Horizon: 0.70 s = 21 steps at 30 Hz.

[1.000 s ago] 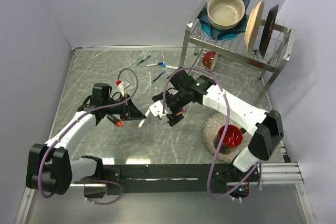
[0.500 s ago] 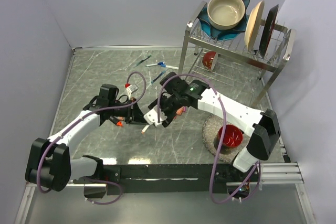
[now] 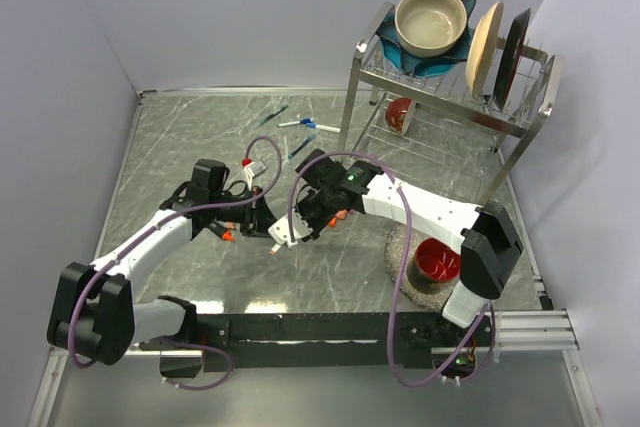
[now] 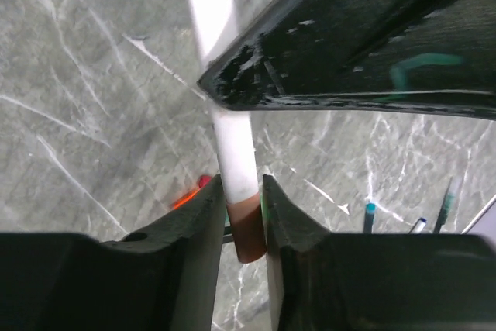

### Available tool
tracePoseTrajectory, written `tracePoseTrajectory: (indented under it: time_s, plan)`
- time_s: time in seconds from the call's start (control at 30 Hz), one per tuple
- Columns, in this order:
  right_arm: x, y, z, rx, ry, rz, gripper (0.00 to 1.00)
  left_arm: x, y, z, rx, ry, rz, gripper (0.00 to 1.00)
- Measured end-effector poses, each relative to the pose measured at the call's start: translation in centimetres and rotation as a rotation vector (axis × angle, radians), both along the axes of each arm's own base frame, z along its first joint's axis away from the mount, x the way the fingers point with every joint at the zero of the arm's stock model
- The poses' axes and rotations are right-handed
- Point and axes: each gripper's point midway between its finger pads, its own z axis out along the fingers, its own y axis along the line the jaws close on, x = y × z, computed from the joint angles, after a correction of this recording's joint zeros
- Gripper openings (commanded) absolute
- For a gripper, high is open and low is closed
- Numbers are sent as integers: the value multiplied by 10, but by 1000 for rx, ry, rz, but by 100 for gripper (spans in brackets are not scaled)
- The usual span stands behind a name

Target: Open the pen caps

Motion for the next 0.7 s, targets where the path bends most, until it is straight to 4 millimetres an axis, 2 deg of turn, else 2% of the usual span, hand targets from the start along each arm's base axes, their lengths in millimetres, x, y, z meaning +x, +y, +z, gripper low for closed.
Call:
tracePoseTrajectory:
  time_s: [0.13, 0.17, 0.2, 0.23, 0.37, 0.43, 0.57, 0.7]
  plan:
    - [-1, -4, -9, -16, 6, -7, 8, 0, 0, -1, 5, 6, 1, 2]
    - [-2, -4, -10, -18, 9, -9, 1, 0, 0, -2, 7, 9, 2, 12]
    - [-2, -4, -11, -18, 11, -13, 0, 1, 0, -2, 8, 11, 2, 20]
    - [-2, -5, -11, -19, 16, -19, 0, 1, 0, -3, 9, 13, 3, 38]
    - [-7, -5, -12, -15, 76, -75, 0, 7, -1, 1, 12, -2, 22, 69]
    - [-12, -5, -12, -6, 126, -116, 0, 15, 0, 8, 10, -26, 48, 76]
    - [-21, -7, -12, 24, 255, -258, 0, 30, 7, 17, 28, -91, 134, 83]
    - [-30, -11, -10, 64, 466, -410, 0, 53, 20, 37, 54, -212, 298, 94]
